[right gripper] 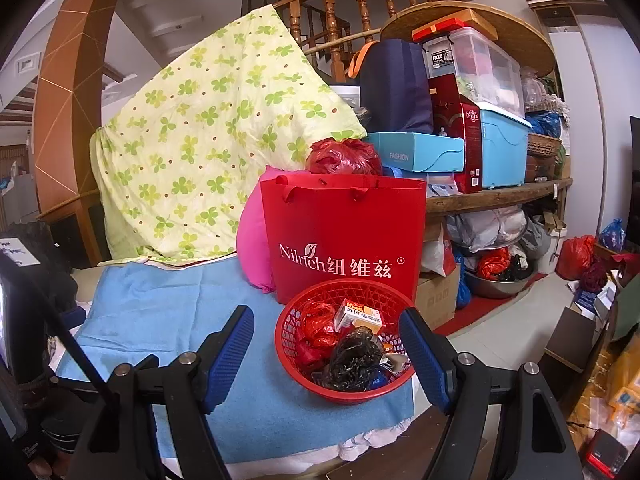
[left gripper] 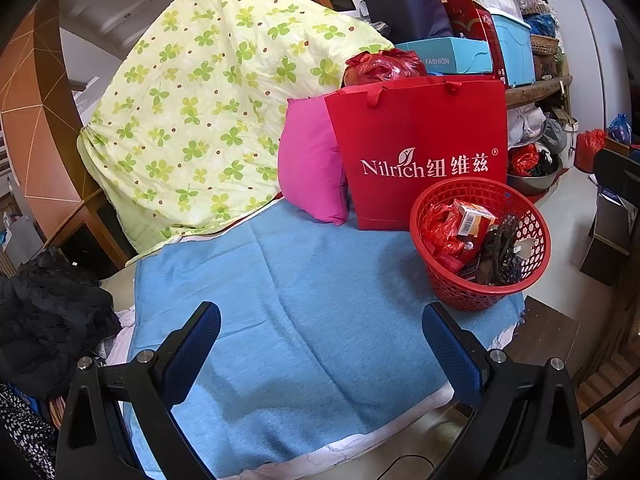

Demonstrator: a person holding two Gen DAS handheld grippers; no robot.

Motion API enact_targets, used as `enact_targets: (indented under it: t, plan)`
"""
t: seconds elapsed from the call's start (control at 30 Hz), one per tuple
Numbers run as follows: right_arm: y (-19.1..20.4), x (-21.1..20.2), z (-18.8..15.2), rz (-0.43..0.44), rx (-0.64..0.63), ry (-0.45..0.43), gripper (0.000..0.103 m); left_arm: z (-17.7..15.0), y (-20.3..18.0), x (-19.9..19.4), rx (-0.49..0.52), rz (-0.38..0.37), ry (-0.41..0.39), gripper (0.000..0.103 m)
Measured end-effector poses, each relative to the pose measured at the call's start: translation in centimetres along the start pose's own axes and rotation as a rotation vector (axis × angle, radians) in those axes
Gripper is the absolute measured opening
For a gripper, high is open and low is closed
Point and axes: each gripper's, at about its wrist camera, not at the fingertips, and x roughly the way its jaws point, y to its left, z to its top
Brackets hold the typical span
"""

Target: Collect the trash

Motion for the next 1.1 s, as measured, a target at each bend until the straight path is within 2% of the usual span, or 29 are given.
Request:
enact_targets:
  t: [0.6,1.1]
  plan:
    - [0.7,0.7,0.4,-0.036,-0.024,-0.007,0.078,0.6,-0.2,1.4,-0.018,-0.034,-0.005,0.100]
    - [2.2,3.8,0.5,-0.088,-0.059,0.016,0.078,0.6,1.1,3.8,-0.038,-0.080,-0.011,0.100]
